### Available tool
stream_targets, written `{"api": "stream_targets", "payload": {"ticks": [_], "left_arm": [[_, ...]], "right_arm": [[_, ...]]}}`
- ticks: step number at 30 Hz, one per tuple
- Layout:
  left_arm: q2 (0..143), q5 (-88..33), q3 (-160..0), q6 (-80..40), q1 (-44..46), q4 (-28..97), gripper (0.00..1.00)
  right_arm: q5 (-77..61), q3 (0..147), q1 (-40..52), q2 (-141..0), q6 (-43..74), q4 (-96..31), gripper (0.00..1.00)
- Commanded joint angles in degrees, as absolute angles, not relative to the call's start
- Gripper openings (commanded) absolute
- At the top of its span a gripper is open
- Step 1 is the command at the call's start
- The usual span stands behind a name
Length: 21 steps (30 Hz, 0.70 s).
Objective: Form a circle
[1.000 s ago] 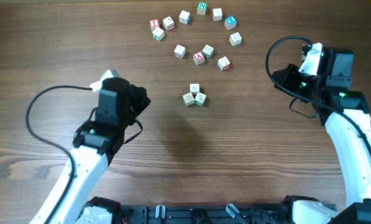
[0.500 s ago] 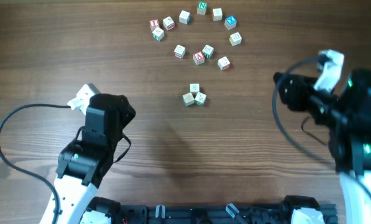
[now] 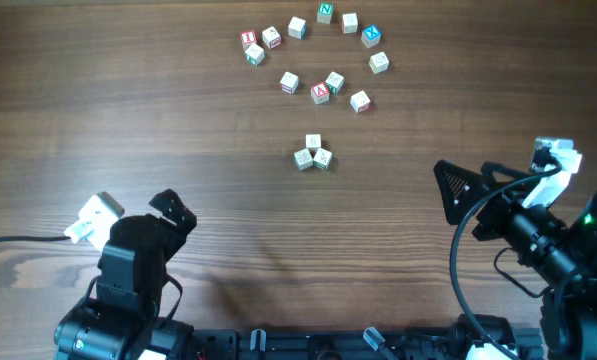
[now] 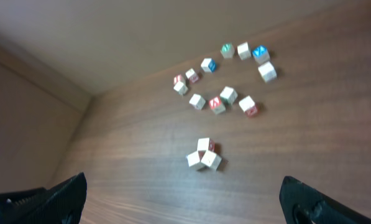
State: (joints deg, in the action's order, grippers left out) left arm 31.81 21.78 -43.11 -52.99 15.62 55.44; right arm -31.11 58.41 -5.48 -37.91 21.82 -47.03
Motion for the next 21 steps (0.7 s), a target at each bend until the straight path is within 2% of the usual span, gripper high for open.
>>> {"api": "stream_targets", "payload": {"ticks": [1, 13, 15, 21], "left_arm": [[31.51, 24.05, -43.07, -52.71, 15.35, 57.60, 1.00], [31.51, 24.05, -43.07, -52.71, 15.35, 57.74, 1.00], [31.51, 24.05, -43.07, -52.71, 15.35, 57.76, 1.00], [31.51, 24.05, -43.07, -52.69, 15.35, 57.76, 1.00]], "right_arm": [[-31.73, 58.59, -5.65, -37.71, 27.20, -48.12, 1.00], [-31.73, 58.48, -5.65, -33.76, 27.62, -49.69, 1.00], [-23.44, 58.37, -5.65, -28.86, 24.18, -50.54, 1.00], [-12.49, 57.41, -5.58, -17.72, 25.58, -56.16, 1.00]]}}
